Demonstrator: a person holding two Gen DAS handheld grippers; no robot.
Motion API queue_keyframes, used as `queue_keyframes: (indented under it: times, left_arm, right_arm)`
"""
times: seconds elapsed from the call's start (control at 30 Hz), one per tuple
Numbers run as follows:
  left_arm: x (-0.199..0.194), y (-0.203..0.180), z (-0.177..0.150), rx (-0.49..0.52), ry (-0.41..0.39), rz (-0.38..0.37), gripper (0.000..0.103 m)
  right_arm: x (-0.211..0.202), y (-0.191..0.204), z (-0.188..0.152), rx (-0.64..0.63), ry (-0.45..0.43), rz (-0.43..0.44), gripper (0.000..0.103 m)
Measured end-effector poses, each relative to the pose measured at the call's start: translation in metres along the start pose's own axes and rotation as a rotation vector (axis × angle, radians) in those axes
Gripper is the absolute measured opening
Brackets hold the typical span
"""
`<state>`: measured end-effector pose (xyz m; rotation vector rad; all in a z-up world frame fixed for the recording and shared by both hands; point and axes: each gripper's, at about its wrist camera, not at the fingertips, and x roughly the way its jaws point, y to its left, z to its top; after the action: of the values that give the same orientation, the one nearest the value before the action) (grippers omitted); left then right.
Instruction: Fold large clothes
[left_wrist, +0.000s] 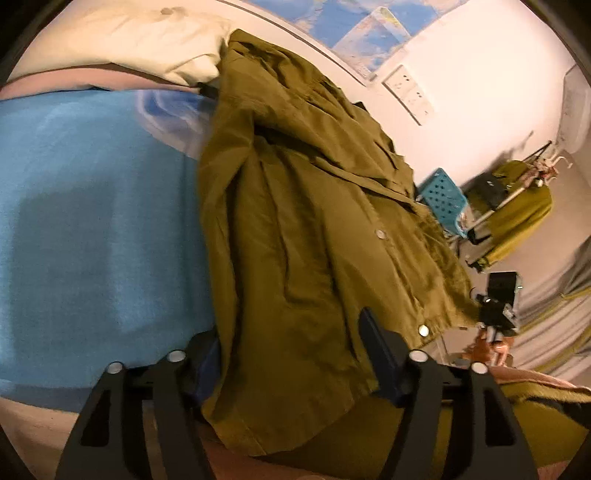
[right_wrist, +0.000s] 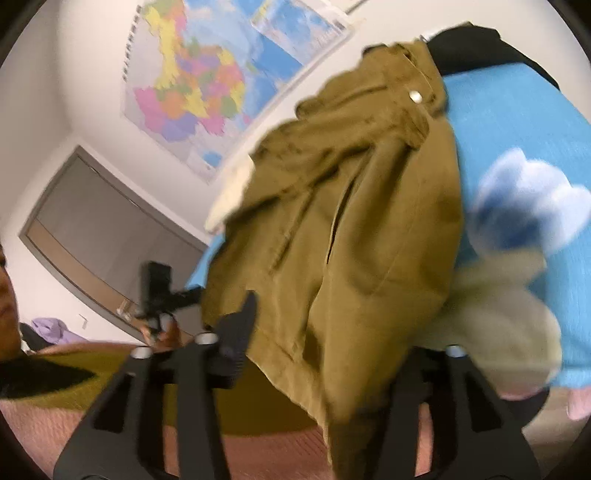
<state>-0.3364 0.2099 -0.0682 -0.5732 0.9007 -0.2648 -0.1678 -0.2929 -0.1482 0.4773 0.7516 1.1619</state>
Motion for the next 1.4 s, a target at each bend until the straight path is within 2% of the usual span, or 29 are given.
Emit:
queue_keyframes:
  times: [0.13,0.17,0.2,0.23,0.27,0.3,0.37,0.4,0.5,0.6,0.8,0.83,0.9,0.93,1.0,1.13,1.4]
  left_arm:
    - [0.006,-0.016,-0.001,0.060,0.020,-0.004,0.083]
    - [0.010,-0.021,0.001,0.066,0.030,-0.012,0.083]
    - [0.013,-0.024,0.003,0.063,0.029,-0.012,0.078]
    - [0.017,-0.028,0.003,0.065,0.029,-0.007,0.072]
    - [0.021,-0.028,0.003,0.065,0.023,0.023,0.056]
    - [0.023,-0.029,0.004,0.053,0.016,0.044,0.032]
    - [0.019,-0.024,0.004,0.011,0.004,0.032,0.014]
    - [0.015,-0.025,0.007,0.001,-0.010,0.022,0.011]
    - [-0.007,-0.034,0.016,0.026,-0.072,0.019,0.010]
    - [-0.035,-0.045,0.028,0.047,-0.148,-0.014,0.009]
    - [-0.057,-0.039,0.036,0.034,-0.212,-0.064,0.009]
    - [-0.056,-0.035,0.034,0.041,-0.216,-0.060,0.009]
    - [-0.042,-0.018,0.034,-0.024,-0.182,-0.055,0.009]
    - [-0.033,-0.007,0.034,-0.072,-0.151,-0.068,0.009]
    - [-0.029,0.003,0.034,-0.107,-0.141,-0.091,0.009]
    - [-0.040,-0.005,0.047,-0.069,-0.173,-0.103,0.009]
    - [-0.046,-0.018,0.088,-0.010,-0.166,-0.099,0.010]
  right_arm:
    - [0.005,-0.005,-0.009,0.021,0.013,0.014,0.057]
    - [0.007,-0.005,-0.010,0.023,0.011,0.023,0.054]
    - [0.008,-0.005,-0.011,0.020,0.009,0.028,0.044]
    - [0.011,-0.002,-0.011,0.013,0.007,0.036,0.040]
    - [0.012,0.001,-0.011,0.003,0.002,0.036,0.032]
    - [0.010,0.001,-0.011,0.002,-0.002,0.034,0.026]
    - [0.004,0.004,-0.011,0.005,-0.028,0.055,0.015]
    - [-0.002,0.006,-0.009,0.011,-0.050,0.069,0.011]
    - [-0.022,0.020,-0.004,-0.018,-0.117,0.102,0.007]
    - [-0.039,0.047,0.002,-0.091,-0.173,0.120,0.005]
    - [-0.051,0.065,0.006,-0.121,-0.233,0.200,0.004]
    - [-0.049,0.064,0.007,-0.119,-0.231,0.199,0.004]
    - [-0.044,0.054,0.006,-0.082,-0.228,0.197,0.004]
    - [-0.042,0.049,0.007,-0.060,-0.227,0.201,0.004]
    - [-0.039,0.049,0.009,-0.046,-0.229,0.204,0.003]
    - [-0.045,0.056,0.018,-0.056,-0.260,0.189,0.003]
    - [-0.047,0.062,0.055,-0.060,-0.303,0.181,0.003]
